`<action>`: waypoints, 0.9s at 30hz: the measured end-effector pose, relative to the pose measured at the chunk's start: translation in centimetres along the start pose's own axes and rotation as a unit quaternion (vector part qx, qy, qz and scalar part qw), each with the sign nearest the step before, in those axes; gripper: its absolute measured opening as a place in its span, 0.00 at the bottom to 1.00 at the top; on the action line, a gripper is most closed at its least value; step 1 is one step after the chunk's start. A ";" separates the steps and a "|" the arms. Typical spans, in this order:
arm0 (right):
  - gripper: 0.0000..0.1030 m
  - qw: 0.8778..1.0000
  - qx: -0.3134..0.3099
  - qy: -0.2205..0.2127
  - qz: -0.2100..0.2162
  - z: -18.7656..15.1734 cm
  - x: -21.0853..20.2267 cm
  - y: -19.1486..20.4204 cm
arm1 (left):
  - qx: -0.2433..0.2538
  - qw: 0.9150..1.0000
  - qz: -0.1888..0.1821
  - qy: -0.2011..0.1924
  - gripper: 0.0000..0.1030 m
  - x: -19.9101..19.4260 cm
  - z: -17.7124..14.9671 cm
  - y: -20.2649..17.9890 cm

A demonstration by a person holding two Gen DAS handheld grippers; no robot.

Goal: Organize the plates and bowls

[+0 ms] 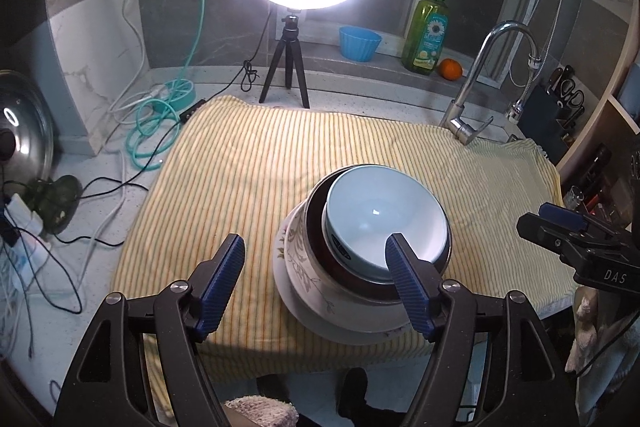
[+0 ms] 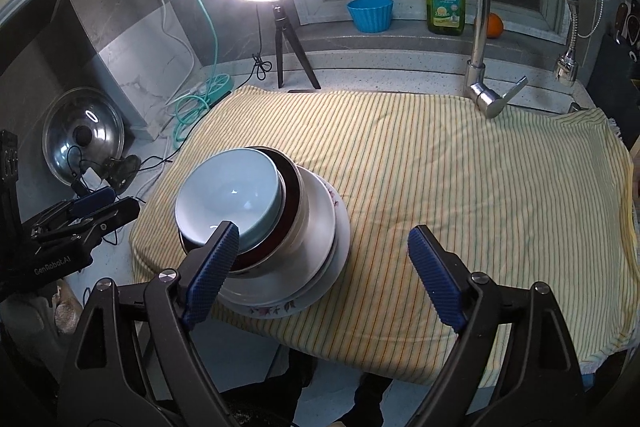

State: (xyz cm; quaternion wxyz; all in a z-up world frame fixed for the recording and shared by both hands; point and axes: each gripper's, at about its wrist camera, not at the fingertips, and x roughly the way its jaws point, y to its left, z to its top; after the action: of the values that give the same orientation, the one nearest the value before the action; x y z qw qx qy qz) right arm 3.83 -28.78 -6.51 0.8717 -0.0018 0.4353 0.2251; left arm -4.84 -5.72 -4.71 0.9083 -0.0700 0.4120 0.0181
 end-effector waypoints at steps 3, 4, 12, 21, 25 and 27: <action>0.86 1.000 -0.003 0.001 -0.001 0.1 0.1 0.1 | 0.001 1.000 0.003 -0.002 0.71 0.0 0.1 0.0; 0.86 1.000 -0.004 0.002 -0.001 0.1 0.1 0.1 | 0.000 1.000 0.002 -0.002 0.71 0.0 0.1 0.1; 0.86 1.000 -0.003 0.004 0.001 0.2 0.6 0.3 | -0.001 1.000 0.004 -0.002 0.71 -0.1 0.2 0.2; 0.86 1.000 0.000 0.008 0.001 0.2 0.9 0.1 | 0.000 1.000 0.003 -0.003 0.71 0.1 0.3 0.3; 0.86 1.000 0.000 0.010 0.000 0.0 1.0 0.1 | 0.000 1.000 0.002 -0.003 0.71 0.1 0.3 0.3; 0.86 1.000 0.000 0.010 0.001 0.0 1.1 0.0 | 0.000 1.000 0.002 -0.003 0.71 0.1 0.3 0.3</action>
State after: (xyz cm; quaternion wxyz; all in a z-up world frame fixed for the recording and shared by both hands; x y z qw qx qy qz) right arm 4.35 -28.33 -7.30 0.8672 -0.0034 0.4441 0.2254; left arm -4.60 -5.36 -4.59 0.9093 -0.0694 0.4098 0.0200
